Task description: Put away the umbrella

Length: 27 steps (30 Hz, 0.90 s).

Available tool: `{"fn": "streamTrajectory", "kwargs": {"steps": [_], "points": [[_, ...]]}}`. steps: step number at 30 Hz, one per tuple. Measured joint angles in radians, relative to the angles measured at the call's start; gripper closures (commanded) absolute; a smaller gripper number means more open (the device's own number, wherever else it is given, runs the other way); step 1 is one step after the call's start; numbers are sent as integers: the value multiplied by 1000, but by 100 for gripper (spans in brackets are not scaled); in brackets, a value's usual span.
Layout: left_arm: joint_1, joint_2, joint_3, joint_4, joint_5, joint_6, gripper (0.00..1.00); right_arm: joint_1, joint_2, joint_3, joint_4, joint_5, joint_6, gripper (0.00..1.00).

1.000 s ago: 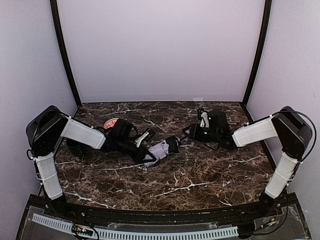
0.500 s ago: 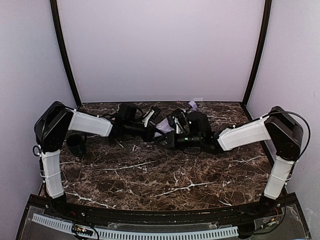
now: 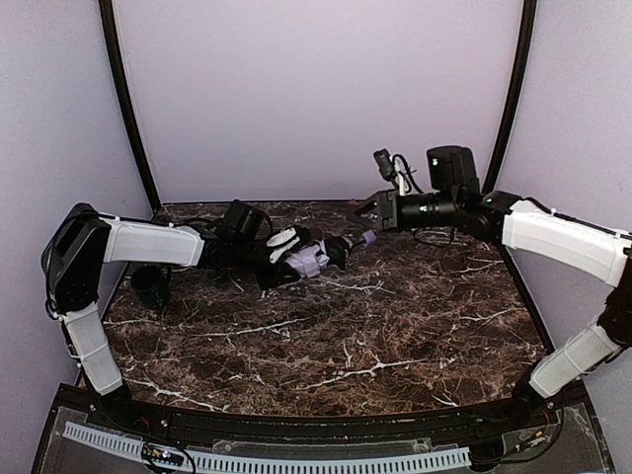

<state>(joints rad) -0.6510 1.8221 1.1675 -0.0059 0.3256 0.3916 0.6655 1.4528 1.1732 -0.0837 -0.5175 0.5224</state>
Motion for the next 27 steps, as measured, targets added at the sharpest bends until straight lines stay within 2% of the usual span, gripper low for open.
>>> {"fn": "streamTrajectory", "kwargs": {"steps": [6, 8, 9, 12, 14, 16, 21, 27], "points": [[-41, -79, -24, -111, -201, 391, 100, -7, -31, 240, -310, 74, -224, 28], [-89, -146, -51, -116, -252, 554, 100, -7, 17, 302, -405, 93, -298, 6], [-124, -190, -78, -100, -282, 644, 100, -7, 56, 335, -444, 90, -328, 1], [-221, -307, -172, -31, -354, 868, 100, 1, 202, 439, -532, 69, -418, 0], [-264, -339, -215, 20, -389, 977, 100, 22, 301, 488, -592, 52, -505, 0], [-276, -336, -233, 47, -433, 1059, 100, 68, 333, 491, -627, 39, -565, 0], [-273, -311, -254, 87, -539, 1179, 100, 169, 345, 484, -684, -10, -693, 1], [-285, -311, -260, 134, -555, 1228, 100, 179, 395, 462, -653, -15, -723, 2]]}}
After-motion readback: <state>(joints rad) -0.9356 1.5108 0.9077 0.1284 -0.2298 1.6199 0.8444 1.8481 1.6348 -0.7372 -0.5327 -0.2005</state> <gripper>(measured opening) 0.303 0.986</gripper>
